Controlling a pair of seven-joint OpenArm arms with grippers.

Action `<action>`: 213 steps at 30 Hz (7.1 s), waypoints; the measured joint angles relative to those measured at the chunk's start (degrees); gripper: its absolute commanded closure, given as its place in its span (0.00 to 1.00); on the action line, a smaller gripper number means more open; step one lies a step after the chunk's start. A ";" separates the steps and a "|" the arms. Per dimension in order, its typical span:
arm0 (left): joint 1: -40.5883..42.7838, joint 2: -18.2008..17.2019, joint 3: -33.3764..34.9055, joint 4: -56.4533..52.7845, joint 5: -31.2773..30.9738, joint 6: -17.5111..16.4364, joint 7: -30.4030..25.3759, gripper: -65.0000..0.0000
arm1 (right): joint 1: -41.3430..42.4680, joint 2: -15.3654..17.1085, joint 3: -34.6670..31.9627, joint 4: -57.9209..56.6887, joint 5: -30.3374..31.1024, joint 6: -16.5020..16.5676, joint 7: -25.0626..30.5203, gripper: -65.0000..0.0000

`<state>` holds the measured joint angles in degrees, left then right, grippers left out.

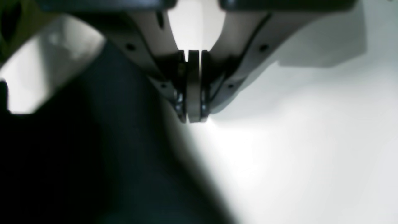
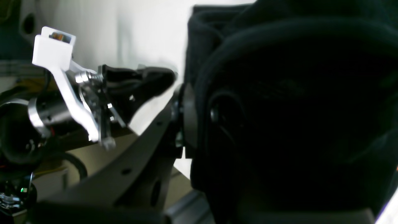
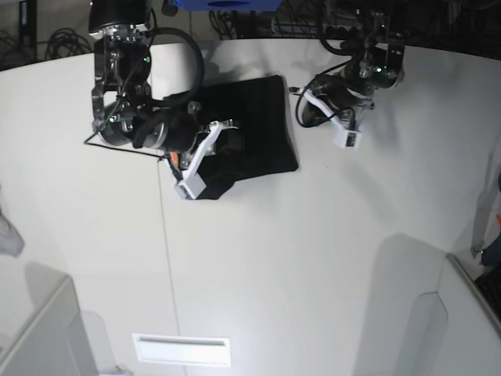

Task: Fold the T-shirt properly
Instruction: 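Press and fold the bundle over with the right gripper, then grasp the folded bundle's edge with the left gripper, then flip the bundle over with the left gripper, print side up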

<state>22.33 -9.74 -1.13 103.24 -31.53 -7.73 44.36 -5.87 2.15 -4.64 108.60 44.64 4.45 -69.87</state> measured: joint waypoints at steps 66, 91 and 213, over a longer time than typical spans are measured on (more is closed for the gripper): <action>5.40 -2.62 -45.00 -6.86 -0.48 -15.13 5.66 1.00 | 8.37 11.41 -14.25 4.68 -0.20 -13.81 8.17 1.00; 5.49 -2.62 -47.91 -9.62 0.20 -18.27 6.03 1.00 | 11.50 -1.70 -27.93 -11.28 -7.65 -13.64 8.02 1.00; -51.30 -7.43 56.94 -9.44 29.86 -30.29 10.47 0.14 | -19.61 9.49 31.28 -8.35 -7.45 17.07 18.88 1.00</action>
<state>-28.97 -17.17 55.81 93.80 -1.67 -38.02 54.83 -25.47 11.64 26.63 100.25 37.19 21.52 -50.98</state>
